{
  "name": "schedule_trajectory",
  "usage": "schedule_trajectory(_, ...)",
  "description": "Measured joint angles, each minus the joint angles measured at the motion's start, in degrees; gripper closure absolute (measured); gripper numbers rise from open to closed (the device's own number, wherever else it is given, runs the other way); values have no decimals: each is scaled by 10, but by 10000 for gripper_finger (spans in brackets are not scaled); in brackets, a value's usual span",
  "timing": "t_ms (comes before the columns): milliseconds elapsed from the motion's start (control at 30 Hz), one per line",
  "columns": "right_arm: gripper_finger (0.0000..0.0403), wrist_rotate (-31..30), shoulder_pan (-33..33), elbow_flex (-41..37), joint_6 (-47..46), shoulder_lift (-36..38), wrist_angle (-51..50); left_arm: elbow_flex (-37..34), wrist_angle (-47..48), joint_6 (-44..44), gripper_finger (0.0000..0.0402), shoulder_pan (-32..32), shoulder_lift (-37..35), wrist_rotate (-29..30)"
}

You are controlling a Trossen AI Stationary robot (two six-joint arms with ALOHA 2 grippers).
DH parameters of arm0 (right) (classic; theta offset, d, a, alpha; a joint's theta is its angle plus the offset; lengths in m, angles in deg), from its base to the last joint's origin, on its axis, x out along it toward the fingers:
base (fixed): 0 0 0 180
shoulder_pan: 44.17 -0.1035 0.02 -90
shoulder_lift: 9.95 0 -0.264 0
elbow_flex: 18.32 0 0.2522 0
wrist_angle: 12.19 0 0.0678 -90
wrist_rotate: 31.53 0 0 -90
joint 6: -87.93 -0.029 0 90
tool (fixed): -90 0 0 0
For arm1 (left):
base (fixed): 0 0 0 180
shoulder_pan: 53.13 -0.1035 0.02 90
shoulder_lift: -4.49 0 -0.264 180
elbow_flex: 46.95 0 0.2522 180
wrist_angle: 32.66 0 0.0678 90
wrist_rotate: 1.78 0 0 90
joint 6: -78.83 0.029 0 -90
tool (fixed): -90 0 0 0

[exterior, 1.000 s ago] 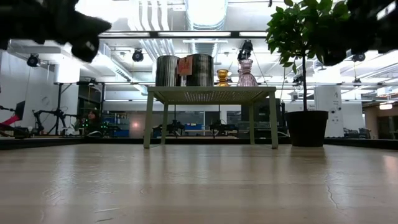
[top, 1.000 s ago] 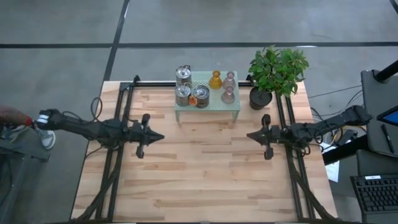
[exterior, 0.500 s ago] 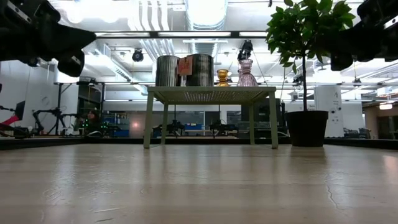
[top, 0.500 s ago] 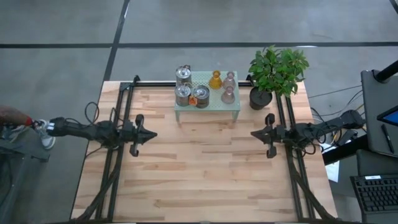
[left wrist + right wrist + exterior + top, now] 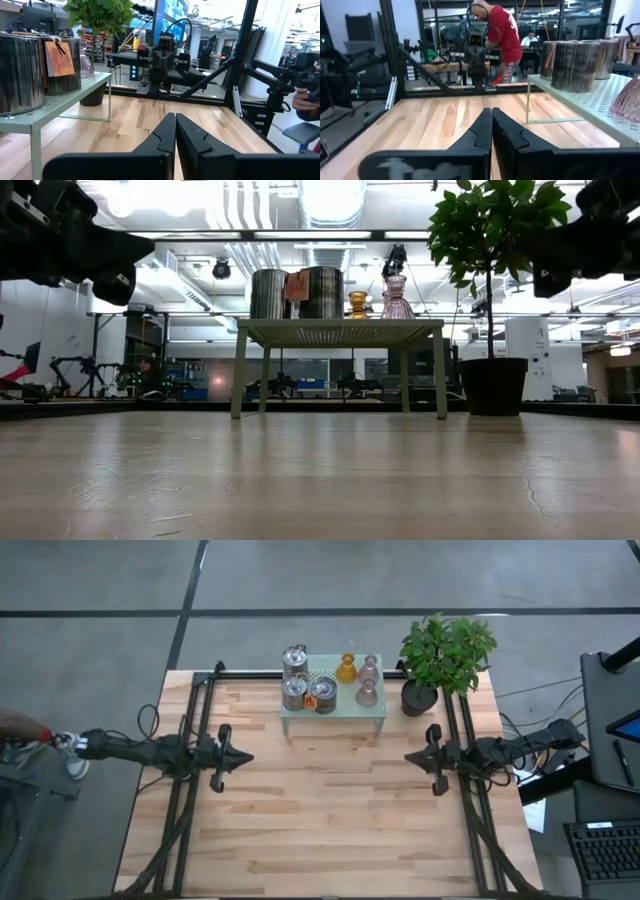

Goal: Pick & Place candle stick holders
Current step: Return to Home Position

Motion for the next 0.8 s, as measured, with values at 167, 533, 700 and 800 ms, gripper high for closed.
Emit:
schedule_trajectory(167,394,1,0,0,3,3,-12,0,0,0,390,0,0,0)
schedule_trajectory(533,394,2,0,0,3,1,-7,0,0,0,390,0,0,0)
schedule_trajectory(700,394,2,0,0,3,1,-8,-1,0,0,390,0,0,0)
schedule_trajectory(800,394,2,0,0,3,1,-8,-1,0,0,390,0,0,0)
